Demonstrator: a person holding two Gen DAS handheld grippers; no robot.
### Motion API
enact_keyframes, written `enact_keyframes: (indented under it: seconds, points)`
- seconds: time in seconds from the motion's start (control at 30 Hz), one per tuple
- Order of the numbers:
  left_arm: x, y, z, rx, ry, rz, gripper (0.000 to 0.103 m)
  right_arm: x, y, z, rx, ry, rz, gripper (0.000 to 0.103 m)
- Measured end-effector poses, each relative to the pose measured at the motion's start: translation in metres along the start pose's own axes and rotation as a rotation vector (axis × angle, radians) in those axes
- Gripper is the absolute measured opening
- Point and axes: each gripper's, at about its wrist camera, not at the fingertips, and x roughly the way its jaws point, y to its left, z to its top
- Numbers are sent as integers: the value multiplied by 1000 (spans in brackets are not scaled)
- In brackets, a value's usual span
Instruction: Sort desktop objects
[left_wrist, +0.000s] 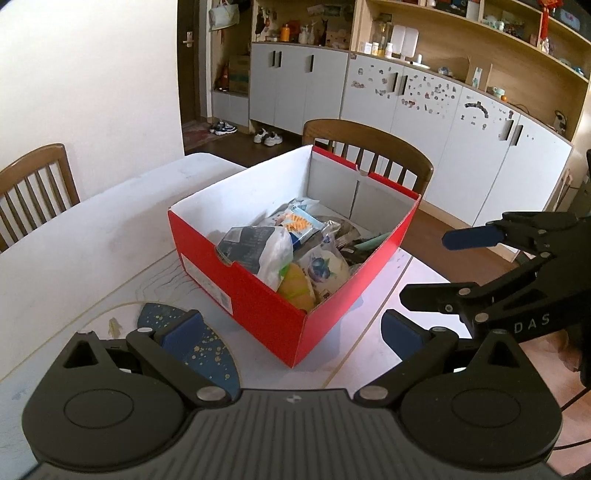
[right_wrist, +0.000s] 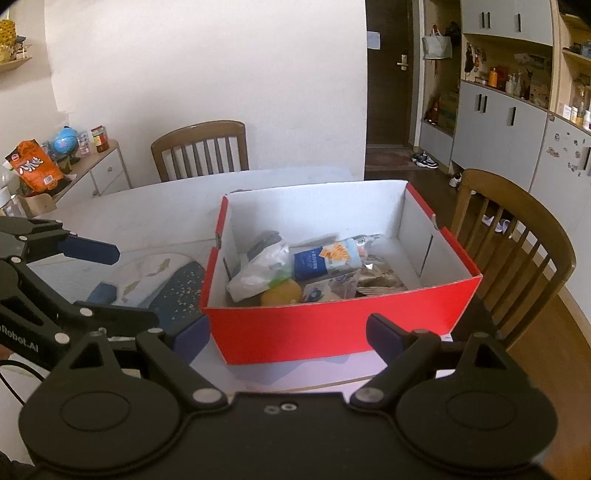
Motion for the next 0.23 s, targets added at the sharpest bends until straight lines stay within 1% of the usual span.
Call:
enact_keyframes:
  seconds: [0.23]
  points:
    - [2, 0, 1, 4, -12, -3, 103, 3, -5, 1, 5, 10, -8, 92]
